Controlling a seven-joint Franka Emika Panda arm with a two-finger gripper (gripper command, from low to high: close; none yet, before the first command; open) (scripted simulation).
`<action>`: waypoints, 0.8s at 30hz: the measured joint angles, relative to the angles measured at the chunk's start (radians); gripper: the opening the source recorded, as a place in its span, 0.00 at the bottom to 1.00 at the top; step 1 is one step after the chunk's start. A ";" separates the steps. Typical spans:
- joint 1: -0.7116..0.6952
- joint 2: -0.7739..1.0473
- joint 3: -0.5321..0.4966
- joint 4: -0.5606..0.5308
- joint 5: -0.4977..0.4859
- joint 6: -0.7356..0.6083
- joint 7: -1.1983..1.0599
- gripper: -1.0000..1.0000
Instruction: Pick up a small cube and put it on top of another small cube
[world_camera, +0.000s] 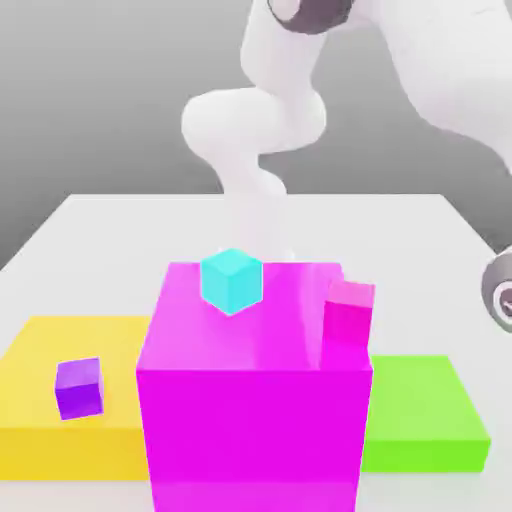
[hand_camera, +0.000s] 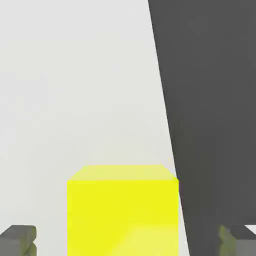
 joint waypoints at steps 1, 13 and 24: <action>0.000 0.000 0.000 0.000 0.000 0.000 0.000 0.00; -0.041 -0.233 0.006 -0.076 0.063 -0.155 -0.009 0.00; -0.149 -0.636 -0.064 -0.247 0.148 -0.378 0.062 0.00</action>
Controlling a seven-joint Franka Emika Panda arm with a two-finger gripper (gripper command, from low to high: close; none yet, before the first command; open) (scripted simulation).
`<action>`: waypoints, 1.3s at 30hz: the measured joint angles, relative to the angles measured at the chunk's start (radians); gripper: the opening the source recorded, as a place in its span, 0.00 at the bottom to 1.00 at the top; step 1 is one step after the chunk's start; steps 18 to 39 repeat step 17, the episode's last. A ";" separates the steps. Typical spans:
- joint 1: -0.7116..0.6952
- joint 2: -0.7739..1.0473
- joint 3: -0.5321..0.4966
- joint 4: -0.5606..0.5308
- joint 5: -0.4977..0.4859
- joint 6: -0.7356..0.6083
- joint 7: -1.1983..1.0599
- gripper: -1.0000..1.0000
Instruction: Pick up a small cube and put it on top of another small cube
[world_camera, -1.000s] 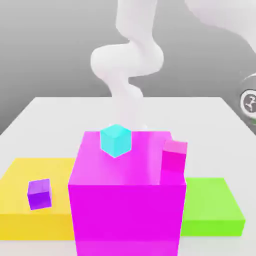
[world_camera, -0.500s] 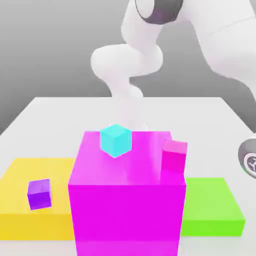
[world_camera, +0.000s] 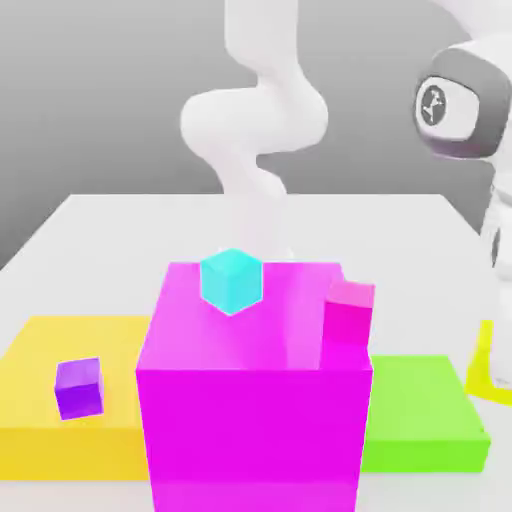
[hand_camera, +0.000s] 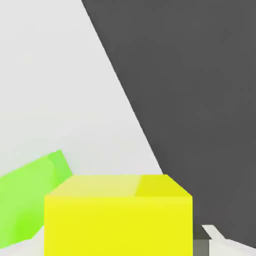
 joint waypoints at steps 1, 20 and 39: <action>-0.009 -0.036 -0.008 -0.016 0.005 -0.021 0.008 0.00; -0.087 -0.296 -0.060 -0.254 0.036 -0.042 0.085 1.00; -0.087 -0.296 -0.060 -0.254 0.036 -0.042 0.085 1.00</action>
